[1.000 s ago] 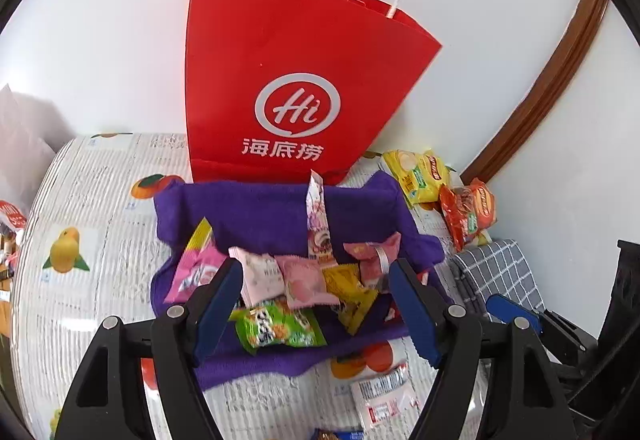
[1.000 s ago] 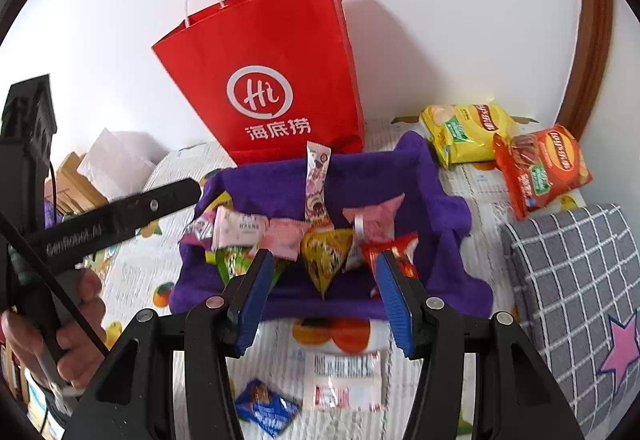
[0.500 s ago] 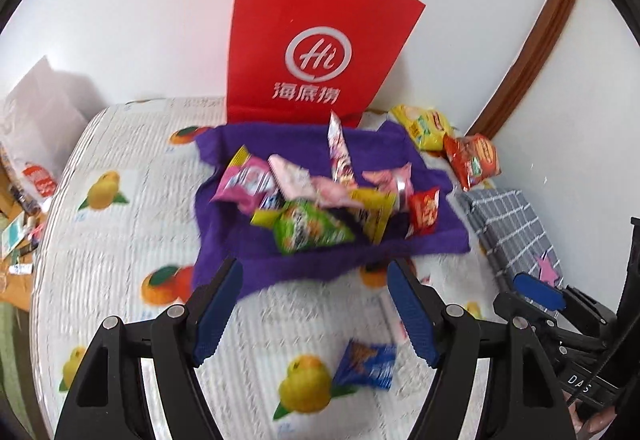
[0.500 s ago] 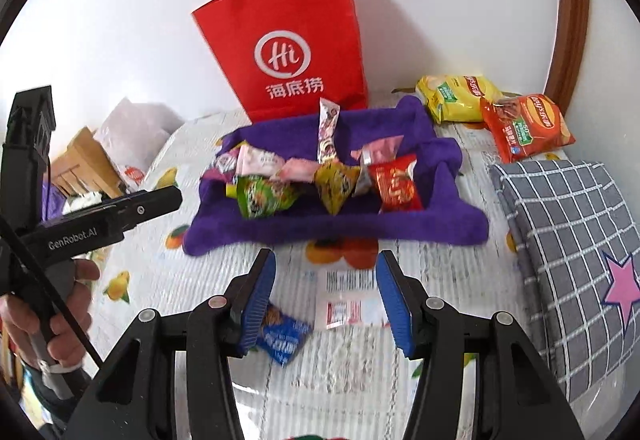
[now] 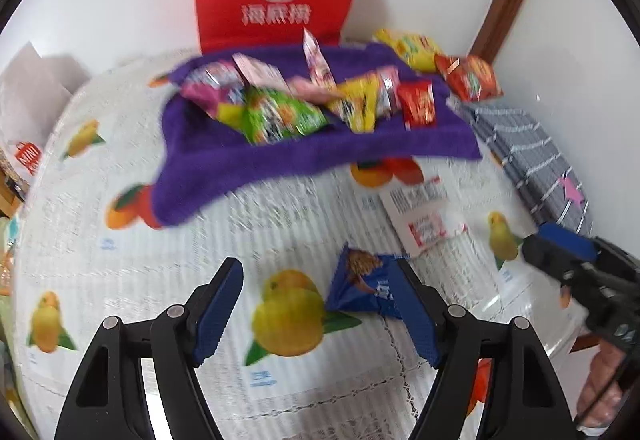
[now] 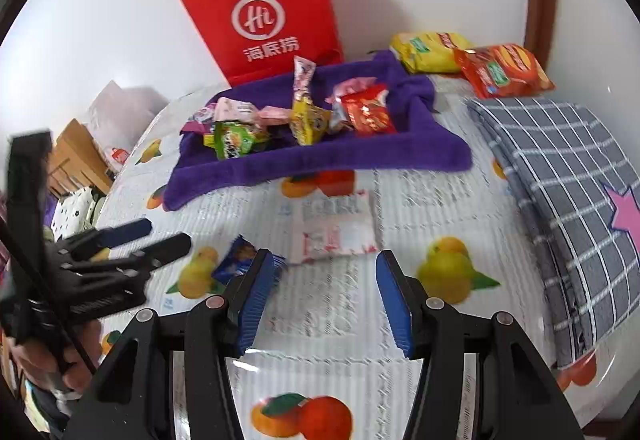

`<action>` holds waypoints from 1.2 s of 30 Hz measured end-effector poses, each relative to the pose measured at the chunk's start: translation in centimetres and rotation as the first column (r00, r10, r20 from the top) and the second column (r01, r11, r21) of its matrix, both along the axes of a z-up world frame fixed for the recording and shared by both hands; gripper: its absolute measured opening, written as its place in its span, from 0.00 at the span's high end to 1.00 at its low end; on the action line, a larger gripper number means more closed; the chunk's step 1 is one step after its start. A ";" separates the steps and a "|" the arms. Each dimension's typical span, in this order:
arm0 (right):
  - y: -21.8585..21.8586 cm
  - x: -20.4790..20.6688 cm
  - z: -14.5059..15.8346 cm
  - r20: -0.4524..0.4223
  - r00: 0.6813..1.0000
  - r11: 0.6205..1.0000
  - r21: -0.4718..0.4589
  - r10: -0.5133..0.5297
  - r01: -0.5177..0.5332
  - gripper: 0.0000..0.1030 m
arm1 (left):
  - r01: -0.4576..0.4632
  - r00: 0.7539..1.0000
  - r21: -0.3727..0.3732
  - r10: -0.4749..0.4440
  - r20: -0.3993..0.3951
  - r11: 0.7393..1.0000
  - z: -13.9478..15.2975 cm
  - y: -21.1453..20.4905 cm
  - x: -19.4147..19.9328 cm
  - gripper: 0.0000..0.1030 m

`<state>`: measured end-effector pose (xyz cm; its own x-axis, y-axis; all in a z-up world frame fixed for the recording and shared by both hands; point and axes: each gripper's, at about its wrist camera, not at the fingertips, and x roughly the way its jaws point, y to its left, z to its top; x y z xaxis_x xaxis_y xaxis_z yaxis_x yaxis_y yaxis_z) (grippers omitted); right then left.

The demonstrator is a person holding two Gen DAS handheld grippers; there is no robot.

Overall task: Organize snacks
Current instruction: 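Grasp the blue biscuit packet with left tool while right tool grasps white packet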

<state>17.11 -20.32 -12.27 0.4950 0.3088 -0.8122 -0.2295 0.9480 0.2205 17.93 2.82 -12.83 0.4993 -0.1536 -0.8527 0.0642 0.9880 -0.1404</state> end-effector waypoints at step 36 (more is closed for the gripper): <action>4.0 7.4 -7.7 -0.114 0.993 0.998 -0.045 0.039 -0.044 0.31 | -0.009 1.000 0.094 0.009 0.002 0.996 -4.7 2.2 1.3 0.53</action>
